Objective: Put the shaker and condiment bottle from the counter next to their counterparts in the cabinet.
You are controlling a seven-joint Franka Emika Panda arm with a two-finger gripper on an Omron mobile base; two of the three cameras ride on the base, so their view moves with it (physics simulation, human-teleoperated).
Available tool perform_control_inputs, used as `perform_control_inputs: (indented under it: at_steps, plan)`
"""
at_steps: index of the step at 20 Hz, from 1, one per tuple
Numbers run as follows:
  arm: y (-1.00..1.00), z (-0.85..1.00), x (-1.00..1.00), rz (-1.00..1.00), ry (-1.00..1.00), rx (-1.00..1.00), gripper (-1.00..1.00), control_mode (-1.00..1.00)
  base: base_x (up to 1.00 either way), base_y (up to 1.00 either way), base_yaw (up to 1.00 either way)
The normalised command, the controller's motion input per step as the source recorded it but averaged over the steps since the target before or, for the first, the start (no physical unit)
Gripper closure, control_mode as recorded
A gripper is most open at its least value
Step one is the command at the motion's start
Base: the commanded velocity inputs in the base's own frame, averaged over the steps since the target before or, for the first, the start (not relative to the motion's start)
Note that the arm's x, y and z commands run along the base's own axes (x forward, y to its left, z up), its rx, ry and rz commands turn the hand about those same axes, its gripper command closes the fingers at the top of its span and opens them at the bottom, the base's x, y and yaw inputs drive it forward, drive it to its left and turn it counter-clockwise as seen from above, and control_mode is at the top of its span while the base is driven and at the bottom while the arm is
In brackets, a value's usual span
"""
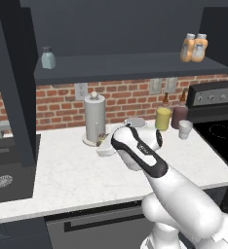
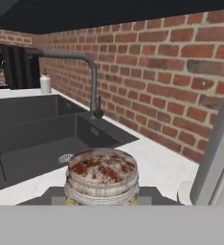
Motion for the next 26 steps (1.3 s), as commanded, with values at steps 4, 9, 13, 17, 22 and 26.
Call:
perform_control_inputs:
  at_steps: [4,9,13,17,22,26]
  plan:
    - [0.0,0.75,0.0,-0.18,0.0,0.0,1.0,-1.0,0.0,0.0,0.0]
    - [0.0,0.75,0.0,-0.13,0.0,0.0,1.0,-1.0,0.0,0.0,0.0]
    - [0.0,0.74,0.0,-0.04,0.0,0.0,1.0,-1.0,0.0,0.0,0.0]
    - [0.0,0.74,0.0,0.0,0.0,0.0,1.0,-1.0,0.0,0.0,0.0]
    - [0.0,0.81,0.0,0.0,0.0,0.0,1.0,-1.0,0.0,0.0,0.0]
    - [0.0,0.85,0.0,0.0,-0.05,0.0,1.0,-1.0,0.0,0.0,0.0]
